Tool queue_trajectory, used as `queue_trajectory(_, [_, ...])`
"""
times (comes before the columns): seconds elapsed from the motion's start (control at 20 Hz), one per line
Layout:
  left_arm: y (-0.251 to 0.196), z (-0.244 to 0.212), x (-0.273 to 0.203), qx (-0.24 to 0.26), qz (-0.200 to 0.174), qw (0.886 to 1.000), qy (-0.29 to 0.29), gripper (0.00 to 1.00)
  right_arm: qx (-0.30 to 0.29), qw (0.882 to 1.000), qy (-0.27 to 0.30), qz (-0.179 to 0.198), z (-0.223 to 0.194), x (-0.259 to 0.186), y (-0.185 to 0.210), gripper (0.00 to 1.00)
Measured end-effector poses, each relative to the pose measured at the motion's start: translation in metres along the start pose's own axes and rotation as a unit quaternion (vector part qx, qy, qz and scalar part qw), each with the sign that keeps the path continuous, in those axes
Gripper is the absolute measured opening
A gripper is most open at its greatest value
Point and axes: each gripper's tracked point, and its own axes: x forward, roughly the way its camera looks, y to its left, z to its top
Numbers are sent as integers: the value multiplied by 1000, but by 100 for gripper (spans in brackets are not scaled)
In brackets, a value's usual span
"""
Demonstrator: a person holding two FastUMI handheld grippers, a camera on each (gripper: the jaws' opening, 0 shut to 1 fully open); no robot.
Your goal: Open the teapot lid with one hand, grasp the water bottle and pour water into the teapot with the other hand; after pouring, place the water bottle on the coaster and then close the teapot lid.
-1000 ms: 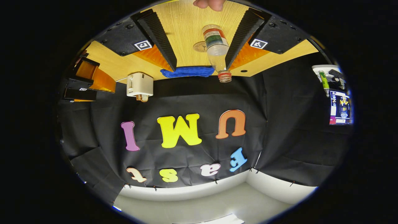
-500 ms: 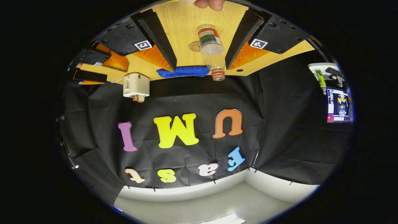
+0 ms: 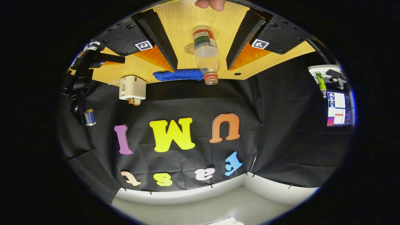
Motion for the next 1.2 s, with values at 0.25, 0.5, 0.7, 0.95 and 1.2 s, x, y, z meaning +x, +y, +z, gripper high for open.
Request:
queue_trajectory(0.25, [7, -7, 4, -13, 7, 1000, 10, 98, -4, 1000, 9, 6, -5, 18, 6, 84])
queue_trajectory(0.5, [11, -11, 6, -12, 11, 1000, 15, 98, -11, 1000, 8, 11, -4, 25, 13, 63])
queue_trajectory(0.7, [14, -12, 8, -14, 15, 1000, 16, 98, -6, 1000, 9, 14, -5, 30, 15, 30])
queue_trajectory(0.95, [16, -18, 9, -17, 17, 999, 22, 98, -5, 1000, 7, 29, -7, 33, 19, 0])
queue_trajectory(1.2, [12, -31, 4, -4, 4, 999, 33, 98, 4, 999, -3, 39, -3, 32, 16, 0])
